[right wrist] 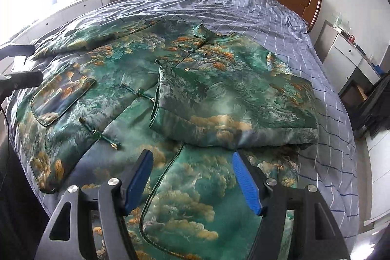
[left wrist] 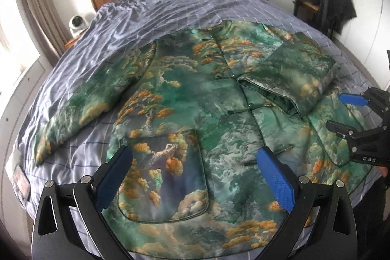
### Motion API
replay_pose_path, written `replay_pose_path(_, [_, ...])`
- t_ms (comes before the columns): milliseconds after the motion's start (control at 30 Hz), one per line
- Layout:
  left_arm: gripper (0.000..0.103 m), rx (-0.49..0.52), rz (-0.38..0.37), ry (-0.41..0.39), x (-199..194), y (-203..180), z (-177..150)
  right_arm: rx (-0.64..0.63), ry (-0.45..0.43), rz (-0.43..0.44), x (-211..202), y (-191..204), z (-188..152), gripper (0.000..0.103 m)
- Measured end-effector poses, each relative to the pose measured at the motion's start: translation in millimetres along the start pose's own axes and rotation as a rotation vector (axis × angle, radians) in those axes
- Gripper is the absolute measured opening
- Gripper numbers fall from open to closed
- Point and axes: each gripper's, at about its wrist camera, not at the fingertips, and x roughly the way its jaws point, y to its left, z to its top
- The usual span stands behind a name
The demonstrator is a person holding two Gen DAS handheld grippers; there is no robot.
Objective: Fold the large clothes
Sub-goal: 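Fold the sleeve back across the jacket front with the right tool, release, then grasp the jacket front edge beside the buttons with the left tool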
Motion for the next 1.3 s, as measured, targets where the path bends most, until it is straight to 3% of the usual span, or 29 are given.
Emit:
replay_pose_path(133, [0.102,0.006,0.008,-0.001,1.6,-2.1,2.0,-0.006,-0.008,-0.009,-1.7,3.2,-0.5,0.069])
replay_pose_path(233, [0.102,-0.030,-0.040,0.018,7.6,-2.1,5.8,0.001,-0.009,-0.014,-3.8,1.7,-0.9,0.069])
replay_pose_path(300, [0.102,-0.089,-0.162,0.039,13.2,-1.8,11.1,0.033,-0.015,-0.020,-9.1,-3.9,-2.8,0.069])
replay_pose_path(400, [0.102,-0.197,-0.456,0.107,33.1,-10.8,24.2,0.104,-0.035,-0.017,-23.4,-15.9,-9.4,0.069])
replay_pose_path(467, [0.101,-0.224,-0.583,0.153,52.9,-25.5,34.9,0.143,-0.050,-0.020,-35.4,-23.2,-15.8,0.069])
replay_pose_path(567, [0.099,-0.241,-0.679,0.223,93.0,-55.0,51.1,0.181,-0.070,-0.023,-48.6,-29.3,-22.6,0.069])
replay_pose_path(600, [0.092,-0.250,-0.689,0.251,106.2,-64.7,54.7,0.194,-0.076,-0.021,-52.8,-31.3,-24.3,0.069])
replay_pose_path(633, [0.086,-0.256,-0.690,0.295,122.5,-74.2,57.9,0.206,-0.082,-0.019,-56.5,-32.6,-26.0,0.069])
replay_pose_path(733, [0.054,-0.236,-0.636,0.379,151.7,-98.8,61.9,0.230,-0.101,-0.015,-66.9,-34.8,-29.5,0.069])
replay_pose_path(767, [0.030,-0.222,-0.596,0.389,155.6,-104.5,63.2,0.233,-0.111,-0.019,-71.1,-35.6,-30.9,0.069])
replay_pose_path(800, [0.017,-0.218,-0.571,0.394,157.6,-107.8,64.6,0.234,-0.115,-0.021,-73.2,-35.9,-32.1,0.069])
replay_pose_path(933, [0.011,-0.207,-0.548,0.340,137.5,-108.7,83.1,0.236,-0.139,-0.045,-83.6,-44.1,-37.6,0.069])
replay_pose_path(1067, [0.011,-0.168,-0.481,0.177,109.6,-85.7,130.6,0.274,-0.160,-0.068,-87.6,-65.5,-38.6,0.069])
replay_pose_path(1167, [0.011,-0.168,-0.412,0.093,120.6,-58.4,171.0,0.270,-0.171,-0.108,-83.2,-85.6,-29.4,0.069])
replay_pose_path(1233, [0.011,-0.161,-0.370,0.103,146.8,-45.6,181.5,0.262,-0.185,-0.138,-76.9,-101.1,-19.4,0.069])
replay_pose_path(1300, [0.013,-0.193,-0.355,0.195,185.8,-38.3,174.4,0.252,-0.191,-0.157,-64.5,-117.0,-6.0,0.069])
